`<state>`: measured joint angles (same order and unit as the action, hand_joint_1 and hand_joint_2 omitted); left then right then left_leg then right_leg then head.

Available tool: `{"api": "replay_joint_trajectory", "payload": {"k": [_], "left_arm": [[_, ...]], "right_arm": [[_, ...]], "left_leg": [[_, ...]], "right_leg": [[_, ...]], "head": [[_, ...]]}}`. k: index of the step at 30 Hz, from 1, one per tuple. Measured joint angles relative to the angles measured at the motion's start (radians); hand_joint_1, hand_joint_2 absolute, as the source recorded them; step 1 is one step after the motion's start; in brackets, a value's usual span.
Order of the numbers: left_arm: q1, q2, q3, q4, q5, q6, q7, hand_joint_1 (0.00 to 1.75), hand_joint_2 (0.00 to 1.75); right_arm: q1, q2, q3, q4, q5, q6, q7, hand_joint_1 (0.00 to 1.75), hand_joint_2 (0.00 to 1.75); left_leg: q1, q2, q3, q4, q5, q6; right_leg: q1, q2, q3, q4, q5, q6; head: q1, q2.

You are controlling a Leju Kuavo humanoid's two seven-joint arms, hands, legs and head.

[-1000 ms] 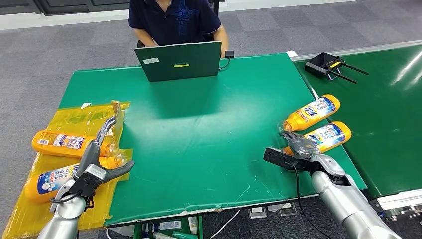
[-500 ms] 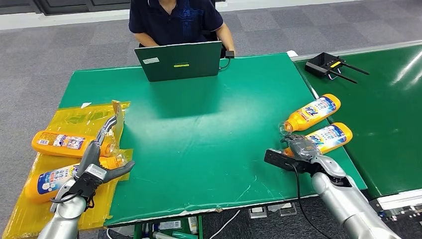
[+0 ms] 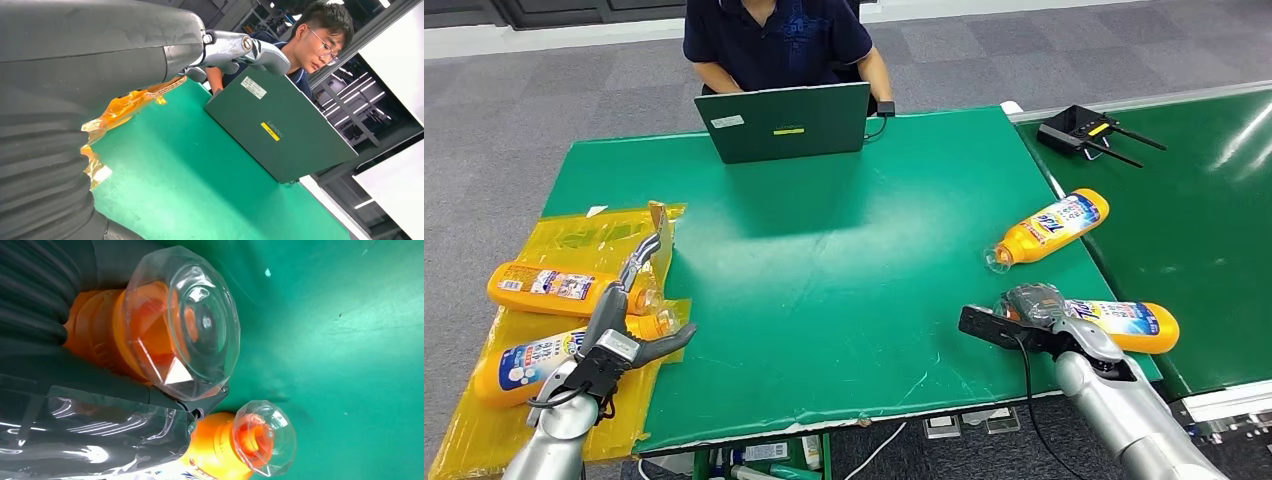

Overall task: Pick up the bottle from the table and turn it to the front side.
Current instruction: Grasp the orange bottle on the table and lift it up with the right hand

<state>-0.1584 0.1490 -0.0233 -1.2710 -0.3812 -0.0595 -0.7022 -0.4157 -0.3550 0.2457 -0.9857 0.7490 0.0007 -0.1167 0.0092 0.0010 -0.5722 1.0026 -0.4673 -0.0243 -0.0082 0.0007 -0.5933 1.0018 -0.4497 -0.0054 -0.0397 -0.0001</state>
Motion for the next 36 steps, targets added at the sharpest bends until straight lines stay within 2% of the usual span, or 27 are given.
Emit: {"api": "replay_joint_trajectory", "payload": {"k": [15, 20, 36], "left_arm": [[0.015, -0.005, 0.007, -0.010, 0.000, -0.004, 0.000, 0.00, 1.75], [0.015, -0.005, 0.008, -0.010, 0.002, -0.005, 0.000, 0.00, 1.75], [-0.005, -0.005, 0.005, 0.011, 0.042, 0.016, 0.000, 0.00, 1.75]], "right_arm": [[0.009, -0.001, 0.000, -0.015, 0.005, -0.011, -0.003, 1.75, 1.75], [0.004, 0.009, 0.000, -0.015, -0.008, -0.062, -0.056, 1.75, 1.75], [-0.106, 0.106, -0.010, -0.026, -0.137, -0.119, -0.165, 1.75, 1.75]], "left_leg": [[0.000, 0.000, 0.000, 0.000, 0.000, 0.000], [0.000, 0.001, 0.000, 0.000, 0.000, 0.000], [0.000, 0.001, -0.001, 0.000, 0.000, 0.000]], "right_leg": [[0.000, 0.000, 0.000, 0.000, 0.000, 0.000], [0.000, 0.000, 0.000, 0.000, 0.000, 0.000], [0.000, 0.000, -0.002, 0.001, 0.000, 0.000]], "head": [[0.000, 0.000], [0.000, 0.000], [0.000, 0.000]]}}
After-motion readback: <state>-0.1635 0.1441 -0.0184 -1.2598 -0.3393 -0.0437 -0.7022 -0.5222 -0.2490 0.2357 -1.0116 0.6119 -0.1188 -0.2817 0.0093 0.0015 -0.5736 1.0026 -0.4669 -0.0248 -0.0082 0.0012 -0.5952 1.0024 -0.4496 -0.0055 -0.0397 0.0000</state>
